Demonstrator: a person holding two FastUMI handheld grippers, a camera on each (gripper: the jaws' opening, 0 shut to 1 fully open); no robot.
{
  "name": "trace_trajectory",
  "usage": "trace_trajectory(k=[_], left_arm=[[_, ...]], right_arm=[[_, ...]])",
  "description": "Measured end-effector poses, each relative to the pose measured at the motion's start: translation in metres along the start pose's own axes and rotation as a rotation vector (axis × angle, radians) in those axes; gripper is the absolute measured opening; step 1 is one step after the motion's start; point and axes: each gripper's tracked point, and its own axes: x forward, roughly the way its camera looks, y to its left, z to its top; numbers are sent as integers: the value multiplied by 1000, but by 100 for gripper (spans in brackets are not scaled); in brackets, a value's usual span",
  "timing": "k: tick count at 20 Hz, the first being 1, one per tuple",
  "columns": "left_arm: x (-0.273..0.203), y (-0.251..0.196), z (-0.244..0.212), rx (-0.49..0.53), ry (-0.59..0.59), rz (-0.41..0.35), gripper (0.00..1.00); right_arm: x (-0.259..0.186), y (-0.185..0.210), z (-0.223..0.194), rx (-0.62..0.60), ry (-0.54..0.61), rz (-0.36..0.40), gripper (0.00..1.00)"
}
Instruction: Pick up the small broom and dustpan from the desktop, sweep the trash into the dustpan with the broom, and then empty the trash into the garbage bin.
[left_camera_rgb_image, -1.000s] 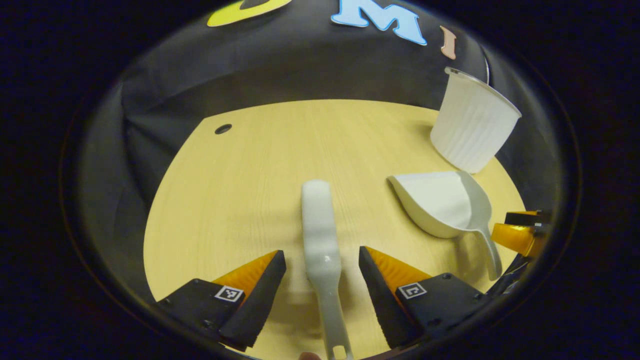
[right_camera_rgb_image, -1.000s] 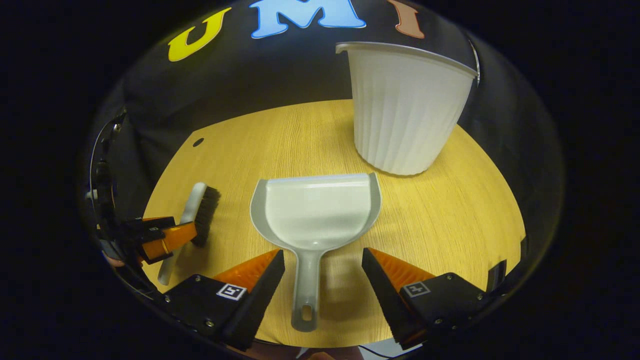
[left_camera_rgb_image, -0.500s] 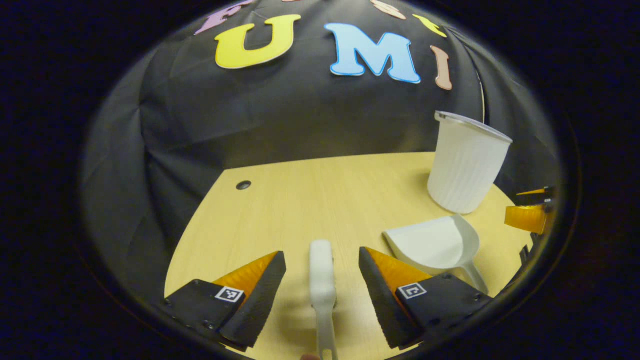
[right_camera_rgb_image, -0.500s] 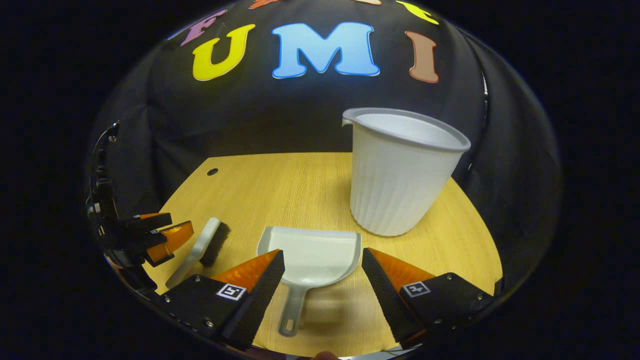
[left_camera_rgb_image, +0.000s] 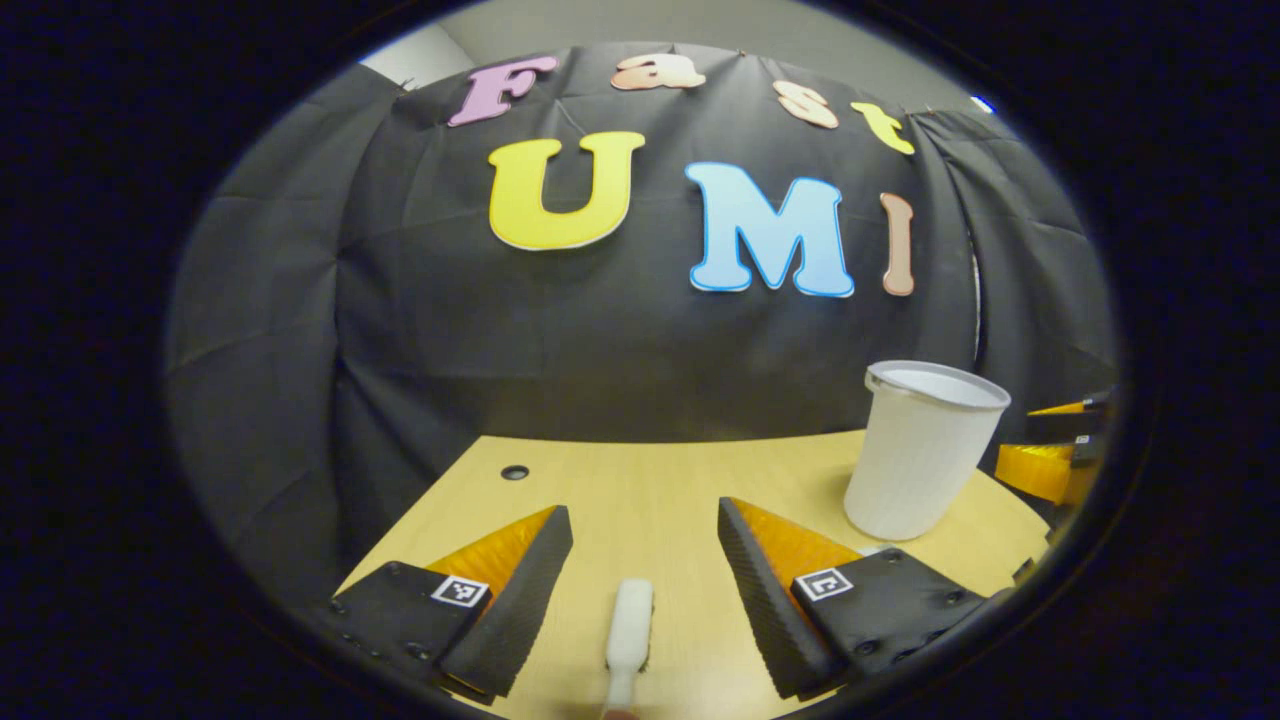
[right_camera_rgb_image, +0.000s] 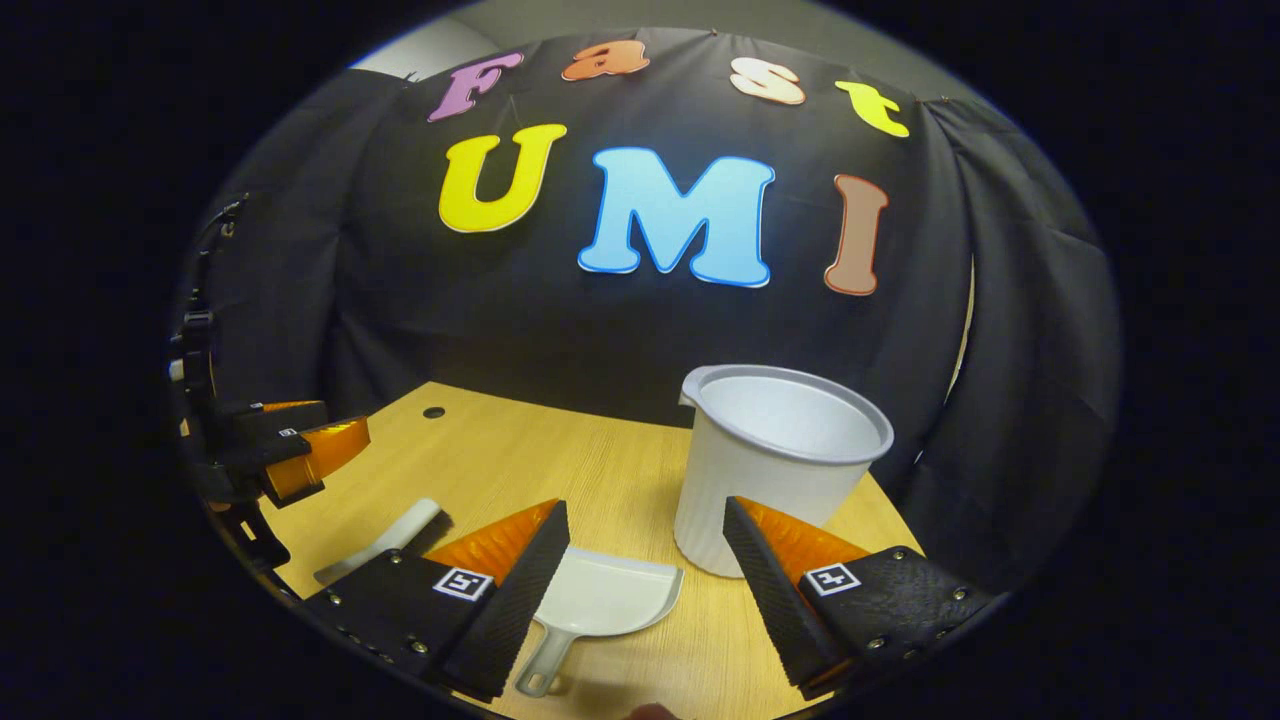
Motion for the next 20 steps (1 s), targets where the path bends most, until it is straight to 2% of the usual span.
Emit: trace_trajectory(k=[7,15,20], left_arm=[[-10,10,47,13,-117,-12,96],[-9,18,70,73,-180,-36,96],[-11,1,71,51,-189,-75,95]], right_arm=[[-21,2,37,8,-128,-60,97],[-21,6,35,13,-142,-143,97],[-38,-7,47,50,-190,-189,97]])
